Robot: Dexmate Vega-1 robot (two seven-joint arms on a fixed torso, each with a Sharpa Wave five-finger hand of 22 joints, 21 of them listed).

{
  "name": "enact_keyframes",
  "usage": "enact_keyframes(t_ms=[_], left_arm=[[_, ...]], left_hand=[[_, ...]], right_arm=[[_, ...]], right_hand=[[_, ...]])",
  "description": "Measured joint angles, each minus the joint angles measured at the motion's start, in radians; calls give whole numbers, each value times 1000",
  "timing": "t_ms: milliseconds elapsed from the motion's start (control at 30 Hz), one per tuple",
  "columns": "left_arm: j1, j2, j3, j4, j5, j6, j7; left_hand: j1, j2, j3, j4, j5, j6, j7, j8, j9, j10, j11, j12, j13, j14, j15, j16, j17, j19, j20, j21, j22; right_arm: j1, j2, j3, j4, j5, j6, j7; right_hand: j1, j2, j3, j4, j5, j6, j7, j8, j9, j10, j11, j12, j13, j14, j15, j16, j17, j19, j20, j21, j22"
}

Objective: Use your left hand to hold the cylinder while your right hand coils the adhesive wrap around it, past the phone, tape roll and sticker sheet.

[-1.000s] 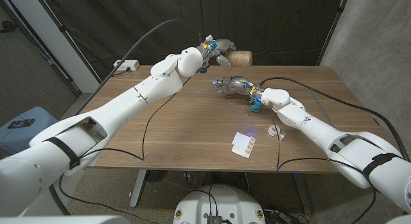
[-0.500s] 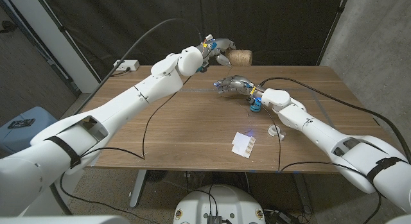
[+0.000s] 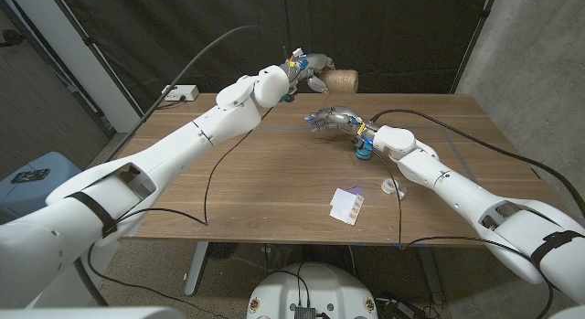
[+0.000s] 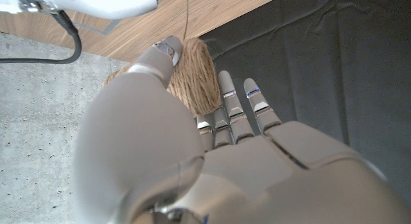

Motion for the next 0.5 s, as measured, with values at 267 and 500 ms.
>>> enact_keyframes(t_ms=[267, 500], left_arm=[[-12, -10, 6, 28, -5, -11, 9], [-20, -18, 9, 51, -9, -17, 17]], left_hand=[[0, 0, 0, 0, 0, 0, 0, 0, 0, 0, 0, -1, 3, 0, 0, 0, 4, -3, 3, 0, 0], [0, 0, 0, 0, 5, 0, 0, 0, 0, 0, 0, -3, 4, 0, 0, 0, 5, -3, 3, 0, 0]], right_arm=[[-22, -18, 7, -55, -1, -5, -14], [-36, -28, 13, -88, 0, -12, -23]], right_hand=[[4, 4, 0, 0, 0, 11, 0, 0, 0, 9, 3, 4, -4, 5, 0, 0, 0, 7, 0, 0, 0], [8, 0, 0, 0, 0, 11, 0, 0, 0, 16, -1, 4, -4, 11, -5, 0, 0, 7, 0, 0, 0]])
